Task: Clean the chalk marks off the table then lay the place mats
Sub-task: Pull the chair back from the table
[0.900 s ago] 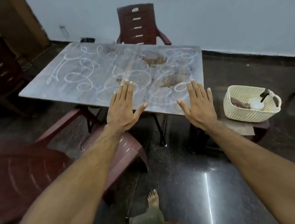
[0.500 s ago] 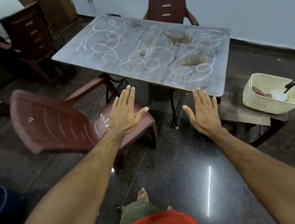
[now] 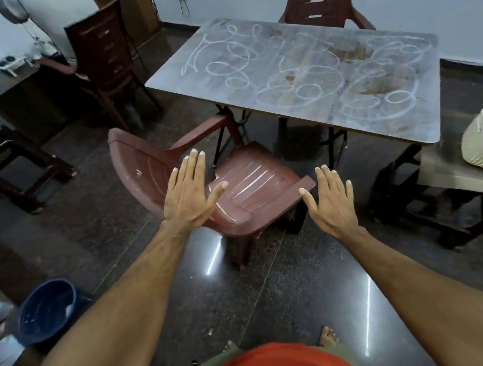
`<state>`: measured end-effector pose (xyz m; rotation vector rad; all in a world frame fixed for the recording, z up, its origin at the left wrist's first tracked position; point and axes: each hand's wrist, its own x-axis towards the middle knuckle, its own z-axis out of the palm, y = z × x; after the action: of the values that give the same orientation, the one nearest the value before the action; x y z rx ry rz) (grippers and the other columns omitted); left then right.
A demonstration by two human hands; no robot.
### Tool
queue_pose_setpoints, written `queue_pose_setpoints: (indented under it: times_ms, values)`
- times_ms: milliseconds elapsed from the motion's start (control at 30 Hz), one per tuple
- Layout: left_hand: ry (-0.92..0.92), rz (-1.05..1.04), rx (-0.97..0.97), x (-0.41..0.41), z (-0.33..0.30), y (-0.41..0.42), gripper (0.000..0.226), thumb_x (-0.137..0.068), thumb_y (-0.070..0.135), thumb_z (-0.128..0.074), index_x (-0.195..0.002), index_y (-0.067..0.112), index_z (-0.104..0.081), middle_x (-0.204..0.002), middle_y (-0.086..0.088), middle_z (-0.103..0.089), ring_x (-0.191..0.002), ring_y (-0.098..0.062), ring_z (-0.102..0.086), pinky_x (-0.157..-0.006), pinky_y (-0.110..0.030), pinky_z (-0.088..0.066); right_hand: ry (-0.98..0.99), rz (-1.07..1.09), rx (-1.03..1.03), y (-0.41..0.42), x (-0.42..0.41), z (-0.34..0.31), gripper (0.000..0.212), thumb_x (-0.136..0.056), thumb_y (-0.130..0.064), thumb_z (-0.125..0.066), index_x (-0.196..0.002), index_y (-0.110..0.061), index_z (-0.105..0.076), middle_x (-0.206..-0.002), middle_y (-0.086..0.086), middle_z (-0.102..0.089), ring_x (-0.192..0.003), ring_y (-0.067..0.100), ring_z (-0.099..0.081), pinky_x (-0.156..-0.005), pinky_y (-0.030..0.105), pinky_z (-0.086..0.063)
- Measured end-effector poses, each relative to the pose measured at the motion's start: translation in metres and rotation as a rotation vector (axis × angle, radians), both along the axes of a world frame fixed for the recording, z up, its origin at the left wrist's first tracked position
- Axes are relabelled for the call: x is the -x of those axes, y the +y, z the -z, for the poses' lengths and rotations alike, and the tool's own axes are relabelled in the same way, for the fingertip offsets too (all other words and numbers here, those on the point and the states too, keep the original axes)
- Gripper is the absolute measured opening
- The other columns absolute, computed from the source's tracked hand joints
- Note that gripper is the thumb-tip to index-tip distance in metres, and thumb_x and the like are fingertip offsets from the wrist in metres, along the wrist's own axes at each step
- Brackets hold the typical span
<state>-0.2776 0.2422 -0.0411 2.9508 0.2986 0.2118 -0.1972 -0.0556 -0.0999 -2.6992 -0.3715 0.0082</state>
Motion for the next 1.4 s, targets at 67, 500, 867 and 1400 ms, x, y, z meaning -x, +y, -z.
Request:
queue_pose_setpoints:
  times_ms: [67,500,867,1400]
  values:
    - [0.025,-0.01,-0.017,0.012,0.001,0.036,0.094,-0.087,0.076,-0.011,-0.156,0.013,-0.008,-0.164,-0.005,-0.006,-0.151,-0.021,-0.008,-0.122,-0.044,-0.009,0.018,0.01,-0.028,0.034,0.017,0.005,0.073,-0.099,-0.059,-0.031,-0.156,-0.013,-0.021,-0.164,0.005,-0.016,-0.152,0.022,-0.009,-0.122,0.05,-0.004]
    - [0.062,-0.006,-0.015,0.025,0.015,0.15,0.09,-0.09,0.074,-0.015,-0.156,0.013,-0.01,-0.164,-0.008,-0.009,-0.151,-0.022,-0.009,-0.122,-0.045,-0.009,0.064,0.01,-0.008,0.145,0.048,0.02,0.073,-0.099,-0.059,-0.031,-0.155,-0.014,-0.022,-0.163,0.006,-0.019,-0.151,0.024,-0.012,-0.121,0.052,-0.005]
    - [0.077,-0.061,-0.013,-0.049,0.016,0.242,0.088,-0.09,0.071,-0.02,-0.155,0.013,-0.014,-0.164,-0.007,-0.011,-0.151,-0.022,-0.011,-0.122,-0.045,-0.009,0.164,0.03,-0.025,0.219,-0.004,0.048,0.073,-0.099,-0.06,-0.03,-0.155,-0.013,-0.022,-0.163,0.006,-0.019,-0.151,0.023,-0.012,-0.121,0.052,-0.005]
    - [0.286,0.09,-0.113,-0.206,0.026,0.323,0.055,-0.094,0.051,-0.049,-0.13,0.008,-0.05,-0.132,-0.014,-0.057,-0.125,-0.032,-0.051,-0.112,-0.047,-0.028,0.37,0.323,-0.116,0.266,-0.034,0.067,0.076,-0.097,-0.061,-0.029,-0.149,-0.007,-0.034,-0.154,0.012,-0.038,-0.141,0.028,-0.035,-0.115,0.044,-0.029]
